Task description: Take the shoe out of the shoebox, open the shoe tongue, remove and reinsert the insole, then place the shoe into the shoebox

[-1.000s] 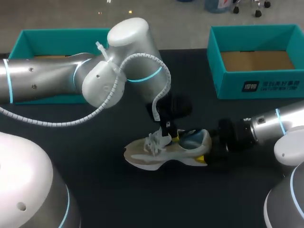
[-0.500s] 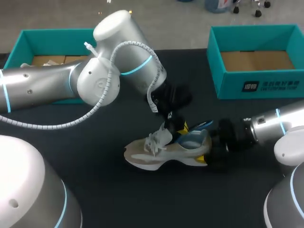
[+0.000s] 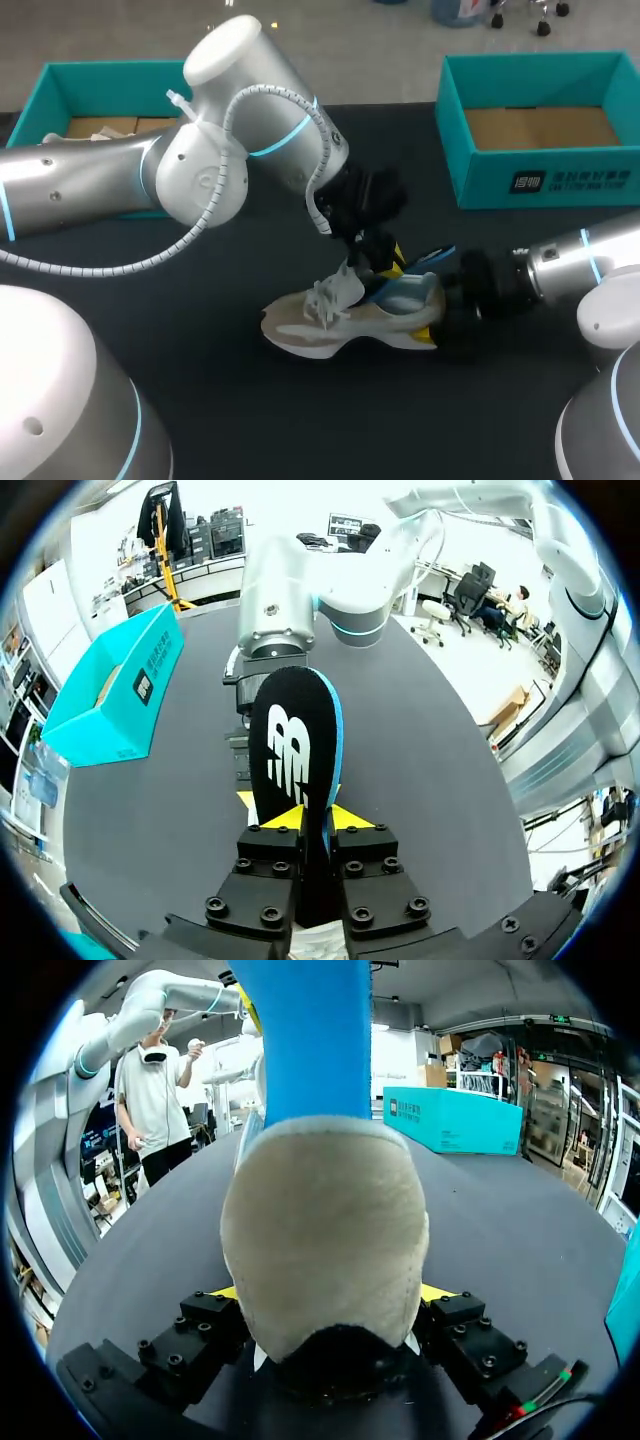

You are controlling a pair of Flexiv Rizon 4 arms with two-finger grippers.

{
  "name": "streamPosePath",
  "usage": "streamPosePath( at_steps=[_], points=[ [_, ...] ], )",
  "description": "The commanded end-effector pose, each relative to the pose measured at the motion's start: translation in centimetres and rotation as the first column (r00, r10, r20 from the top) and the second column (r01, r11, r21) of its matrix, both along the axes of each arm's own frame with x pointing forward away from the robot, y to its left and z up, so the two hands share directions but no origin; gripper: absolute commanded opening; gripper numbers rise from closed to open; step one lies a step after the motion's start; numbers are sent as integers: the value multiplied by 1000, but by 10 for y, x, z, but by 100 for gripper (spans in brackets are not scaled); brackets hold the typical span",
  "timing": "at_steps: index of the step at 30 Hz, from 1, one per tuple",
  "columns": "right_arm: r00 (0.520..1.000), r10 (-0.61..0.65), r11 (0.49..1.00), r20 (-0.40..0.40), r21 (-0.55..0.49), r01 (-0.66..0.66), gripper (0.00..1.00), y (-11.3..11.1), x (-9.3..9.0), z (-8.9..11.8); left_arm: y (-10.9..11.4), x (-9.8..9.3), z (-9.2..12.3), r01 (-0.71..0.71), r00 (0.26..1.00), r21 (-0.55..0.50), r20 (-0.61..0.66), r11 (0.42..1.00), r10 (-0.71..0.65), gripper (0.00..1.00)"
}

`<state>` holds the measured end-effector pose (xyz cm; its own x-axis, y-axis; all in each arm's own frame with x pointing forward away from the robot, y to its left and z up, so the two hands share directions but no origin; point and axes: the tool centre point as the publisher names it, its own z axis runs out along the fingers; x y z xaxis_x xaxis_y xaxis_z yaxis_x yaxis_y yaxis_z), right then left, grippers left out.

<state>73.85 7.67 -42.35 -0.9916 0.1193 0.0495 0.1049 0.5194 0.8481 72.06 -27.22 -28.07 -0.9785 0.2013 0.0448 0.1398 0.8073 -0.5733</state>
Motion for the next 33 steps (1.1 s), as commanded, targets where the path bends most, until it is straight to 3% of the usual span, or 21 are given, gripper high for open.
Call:
streamPosePath(
  at_steps=[1, 7, 14, 17, 19, 28, 30, 33],
  points=[
    [1000, -2, 1000, 0, -4, 2, 0, 1, -1, 0, 4, -4, -2, -12, 1000, -8, 26, 1000, 12, 46],
    [1000, -2, 1000, 0, -4, 2, 0, 1, -1, 0, 8, -9, -2, -49, 995, -19, 84, 999, 50, 61],
    [1000, -2, 1000, 0, -4, 2, 0, 1, -1, 0, 7, -19, -7, -99, 981, -3, 168, 995, 98, 65],
    [1000, -2, 1000, 0, -4, 2, 0, 1, -1, 0, 4, -19, -13, -124, 972, 4, 201, 992, 121, 60],
    [1000, -2, 1000, 0, -4, 2, 0, 1, -1, 0, 2, -18, -16, -142, 967, 14, 216, 990, 136, 51],
    [1000, -2, 1000, 0, -4, 2, 0, 1, -1, 0, 0, -12, -25, -180, 957, 43, 241, 983, 165, 40],
    [1000, -2, 1000, 0, -4, 2, 0, 1, -1, 0, 0, -11, -28, -195, 953, 51, 245, 979, 177, 27],
    [1000, -2, 1000, 0, -4, 2, 0, 1, -1, 0, 2, -8, -32, -212, 950, 53, 245, 976, 193, 22]
  ],
)
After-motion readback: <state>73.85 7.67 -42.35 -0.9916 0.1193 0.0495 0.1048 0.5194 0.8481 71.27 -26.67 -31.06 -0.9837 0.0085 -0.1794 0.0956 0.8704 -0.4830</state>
